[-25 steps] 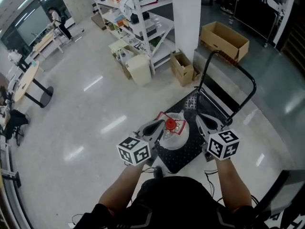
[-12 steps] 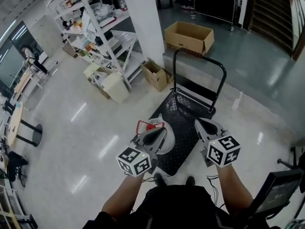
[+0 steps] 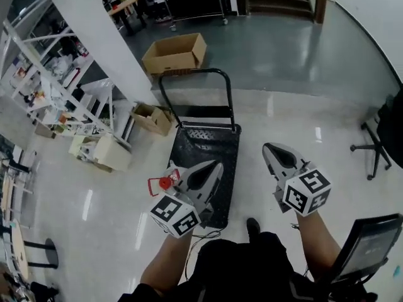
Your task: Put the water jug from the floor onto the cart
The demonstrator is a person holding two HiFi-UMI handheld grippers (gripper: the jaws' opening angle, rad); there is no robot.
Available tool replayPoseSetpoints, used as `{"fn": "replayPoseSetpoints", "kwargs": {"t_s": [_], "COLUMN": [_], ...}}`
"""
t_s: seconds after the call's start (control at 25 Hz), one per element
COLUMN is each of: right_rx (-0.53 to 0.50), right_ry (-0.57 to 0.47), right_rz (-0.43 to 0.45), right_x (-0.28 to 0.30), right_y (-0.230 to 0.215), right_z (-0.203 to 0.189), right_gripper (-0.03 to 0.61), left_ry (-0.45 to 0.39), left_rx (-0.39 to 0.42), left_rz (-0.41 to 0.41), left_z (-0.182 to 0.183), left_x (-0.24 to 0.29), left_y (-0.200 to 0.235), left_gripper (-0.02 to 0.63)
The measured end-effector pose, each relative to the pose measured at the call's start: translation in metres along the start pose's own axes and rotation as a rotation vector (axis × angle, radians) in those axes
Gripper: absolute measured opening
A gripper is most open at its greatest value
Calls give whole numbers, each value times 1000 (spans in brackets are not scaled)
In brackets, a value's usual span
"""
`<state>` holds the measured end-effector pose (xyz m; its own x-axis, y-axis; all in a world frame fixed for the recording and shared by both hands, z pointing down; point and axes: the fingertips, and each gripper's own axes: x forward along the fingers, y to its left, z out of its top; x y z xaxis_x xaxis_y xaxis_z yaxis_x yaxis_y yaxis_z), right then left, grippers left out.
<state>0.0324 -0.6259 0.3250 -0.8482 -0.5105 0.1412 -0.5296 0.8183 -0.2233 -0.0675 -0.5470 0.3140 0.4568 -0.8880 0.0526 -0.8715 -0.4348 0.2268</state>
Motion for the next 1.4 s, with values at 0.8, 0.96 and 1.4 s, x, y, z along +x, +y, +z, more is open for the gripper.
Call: {"fn": "replayPoseSetpoints", "kwargs": {"t_s": [0.8,0.96,1.4], "right_rx": [-63,-70,-16], "right_ry": [-7,-35,-31], "right_rz": [-440,-400,-313], "right_x": [-280,-336,-467], "right_y": [170,195,281], "right_z": [-76,-88,-134], "right_gripper": [2,2,2], "left_ry": [52,48,80], "left_rx": [20,78,115], "left_rz": [-340,-354,-276], "left_z": [-62,-73,-95], "left_x": [-171,-208,-323], "left_y": [-189,-253,-372], "left_gripper": [0,0,0]}}
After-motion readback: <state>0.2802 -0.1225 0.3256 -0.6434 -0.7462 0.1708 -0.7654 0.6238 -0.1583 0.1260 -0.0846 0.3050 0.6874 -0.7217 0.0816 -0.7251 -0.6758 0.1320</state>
